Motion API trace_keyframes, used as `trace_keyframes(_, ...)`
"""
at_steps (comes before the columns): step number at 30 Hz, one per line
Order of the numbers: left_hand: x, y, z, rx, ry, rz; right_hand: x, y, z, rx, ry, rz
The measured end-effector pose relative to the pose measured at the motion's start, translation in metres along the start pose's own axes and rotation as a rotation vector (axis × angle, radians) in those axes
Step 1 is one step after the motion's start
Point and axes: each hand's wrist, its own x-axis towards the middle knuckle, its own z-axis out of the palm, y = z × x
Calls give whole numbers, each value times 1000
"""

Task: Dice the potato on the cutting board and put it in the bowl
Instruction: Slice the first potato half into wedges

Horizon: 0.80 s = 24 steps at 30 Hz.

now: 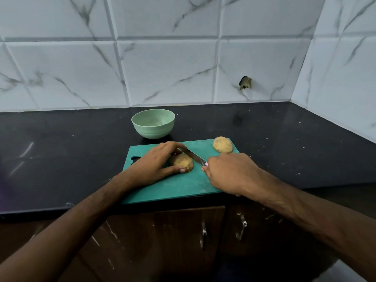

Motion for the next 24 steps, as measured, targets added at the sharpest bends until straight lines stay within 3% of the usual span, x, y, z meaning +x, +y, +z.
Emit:
trace_keyframes(5,2,-5,0,115,-36,58,5,4,-3,54,-56,14)
trace_keyframes(17,7,-11,0,127,-67,34,20,-3,8,92,-52,-38)
trace_keyframes(24,7,-5,-4,167,-100,49,-35,11,16,65,-37,-47)
